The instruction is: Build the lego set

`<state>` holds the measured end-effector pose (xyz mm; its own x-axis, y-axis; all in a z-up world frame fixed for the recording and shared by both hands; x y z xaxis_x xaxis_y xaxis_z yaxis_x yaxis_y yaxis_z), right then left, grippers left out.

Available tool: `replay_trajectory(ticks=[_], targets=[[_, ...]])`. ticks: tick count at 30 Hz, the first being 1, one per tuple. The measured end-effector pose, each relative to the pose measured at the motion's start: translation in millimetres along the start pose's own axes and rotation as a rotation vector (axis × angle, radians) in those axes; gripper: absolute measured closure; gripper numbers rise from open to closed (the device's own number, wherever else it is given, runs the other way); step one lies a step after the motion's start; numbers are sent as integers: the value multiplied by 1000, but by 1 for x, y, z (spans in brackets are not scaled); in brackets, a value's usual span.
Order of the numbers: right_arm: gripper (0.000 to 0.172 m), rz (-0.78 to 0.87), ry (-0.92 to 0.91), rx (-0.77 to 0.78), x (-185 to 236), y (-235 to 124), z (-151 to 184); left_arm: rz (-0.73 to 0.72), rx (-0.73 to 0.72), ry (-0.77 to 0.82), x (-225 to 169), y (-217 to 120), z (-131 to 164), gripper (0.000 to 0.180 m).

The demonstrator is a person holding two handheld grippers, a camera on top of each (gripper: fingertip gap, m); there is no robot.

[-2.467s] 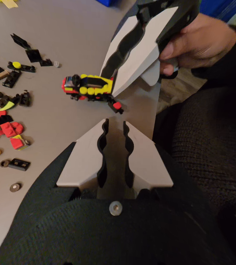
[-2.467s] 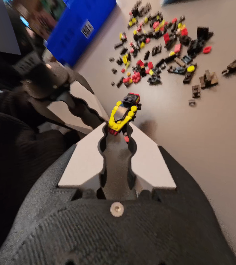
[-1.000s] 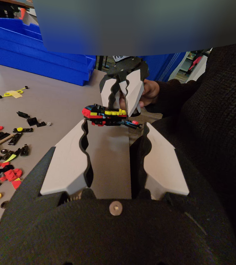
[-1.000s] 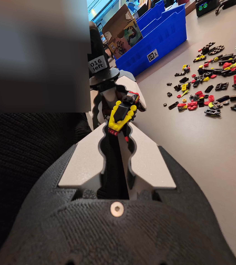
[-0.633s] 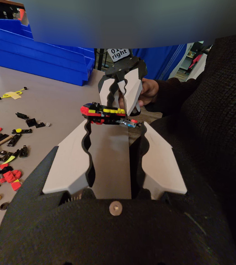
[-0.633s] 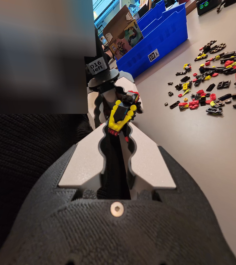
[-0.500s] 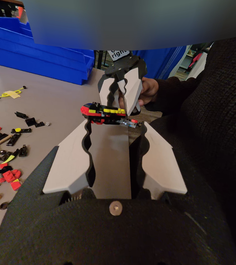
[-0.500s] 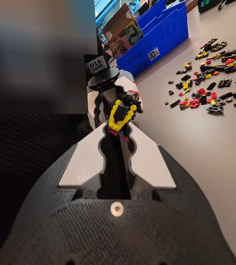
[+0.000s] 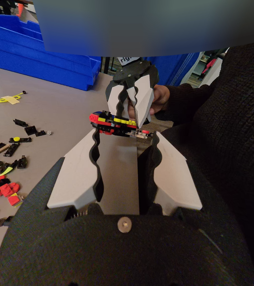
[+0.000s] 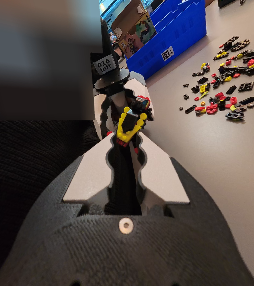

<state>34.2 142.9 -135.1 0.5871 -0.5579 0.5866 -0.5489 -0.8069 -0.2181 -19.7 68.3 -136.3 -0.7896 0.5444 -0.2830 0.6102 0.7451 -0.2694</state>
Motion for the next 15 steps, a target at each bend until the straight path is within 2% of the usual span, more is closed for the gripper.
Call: replay_trajectory(ticks=[15], targets=[[149, -3, 19, -6, -2, 0, -1, 9, 0, -12, 0, 0, 0, 113]])
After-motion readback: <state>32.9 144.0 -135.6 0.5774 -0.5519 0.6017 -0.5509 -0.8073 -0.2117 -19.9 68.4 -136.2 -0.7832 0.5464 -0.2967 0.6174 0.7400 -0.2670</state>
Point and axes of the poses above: each gripper's, where its closed fingertips meet, y out along the fingers, z out of its underside, x = y × z across the jaws, the point moved 5 cm from there along -y, back along the fingers, and after that the axes turned 5 degrees about x, right-handed, at the moved point
